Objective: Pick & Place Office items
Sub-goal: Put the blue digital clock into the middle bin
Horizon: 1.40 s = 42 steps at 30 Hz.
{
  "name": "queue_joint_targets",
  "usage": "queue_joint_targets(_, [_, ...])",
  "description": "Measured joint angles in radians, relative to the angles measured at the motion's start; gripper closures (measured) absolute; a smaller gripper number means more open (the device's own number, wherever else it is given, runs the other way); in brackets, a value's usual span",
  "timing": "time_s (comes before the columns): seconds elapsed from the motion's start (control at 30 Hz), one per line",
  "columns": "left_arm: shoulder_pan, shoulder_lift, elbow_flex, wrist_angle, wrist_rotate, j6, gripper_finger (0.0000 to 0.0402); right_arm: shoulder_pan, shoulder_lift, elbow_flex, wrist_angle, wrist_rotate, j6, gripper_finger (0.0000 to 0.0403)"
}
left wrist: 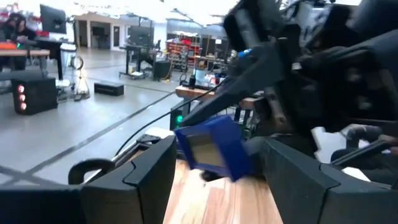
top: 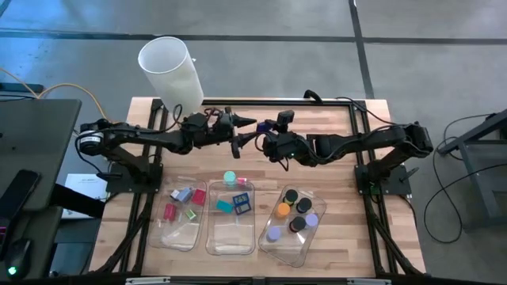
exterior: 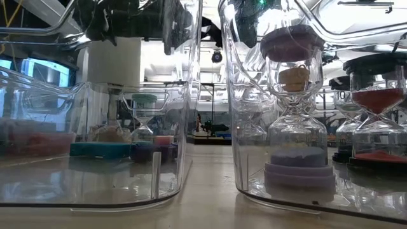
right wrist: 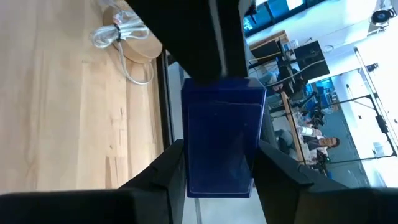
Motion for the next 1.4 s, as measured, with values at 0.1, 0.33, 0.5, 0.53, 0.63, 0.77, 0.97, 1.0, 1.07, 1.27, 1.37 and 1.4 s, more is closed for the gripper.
queue_joint_targets(0.1, [0.014, 0.012, 0.001, 0.011, 0.015, -0.034, 0.0178, 0.0, 0.0, 0.0, 0.004, -0.002, -0.001, 0.0266])
queue_joint_targets(0.33, [0.015, 0.013, 0.001, 0.014, 0.039, -0.052, 0.0178, -0.008, 0.0, 0.0, 0.005, -0.017, -0.001, 0.0266])
queue_joint_targets(0.5, [0.015, 0.013, 0.009, 0.008, 0.026, -0.073, 0.0178, -0.008, 0.0, 0.0, 0.023, -0.019, -0.025, 0.0266])
queue_joint_targets(0.53, [0.015, 0.013, 0.012, 0.007, 0.024, -0.075, 0.0178, -0.008, 0.0, 0.0, 0.028, -0.019, -0.028, 0.0266])
queue_joint_targets(0.63, [0.015, 0.013, 0.014, 0.004, 0.024, -0.075, 0.0178, -0.008, 0.0, 0.0, 0.04, -0.018, -0.041, 0.0266])
queue_joint_targets(0.77, [0.015, 0.022, 0.014, -0.001, 0.023, -0.075, 0.0181, -0.006, 0.026, 0.001, 0.082, -0.017, -0.08, 0.0266])
queue_joint_targets(0.97, [0.015, 0.045, 0.016, -0.007, -0.001, -0.075, 0.0202, -0.006, 0.089, 0.0, 0.129, 0.02, -0.164, 0.0266])
queue_joint_targets(1.0, [0.015, 0.045, 0.016, -0.002, -0.003, -0.075, 0.0206, -0.006, 0.096, 0.0, 0.139, 0.037, -0.168, 0.0266])
queue_joint_targets(1.07, [0.015, 0.045, 0.016, -0.001, -0.004, -0.074, 0.0212, -0.005, 0.098, 0.001, 0.142, 0.069, -0.159, 0.0266])
queue_joint_targets(1.27, [0.015, 0.045, 0.017, -0.011, -0.002, -0.055, 0.0228, -0.006, 0.098, 0.001, 0.149, 0.093, -0.158, 0.0266])
queue_joint_targets(1.37, [0.015, 0.044, 0.017, -0.027, -0.009, -0.055, 0.0238, -0.006, 0.098, 0.001, 0.156, 0.089, -0.161, 0.0266])
queue_joint_targets(1.4, [0.015, 0.044, 0.017, -0.035, -0.016, -0.055, 0.0242, -0.006, 0.098, 0.001, 0.155, 0.09, -0.161, 0.0266])
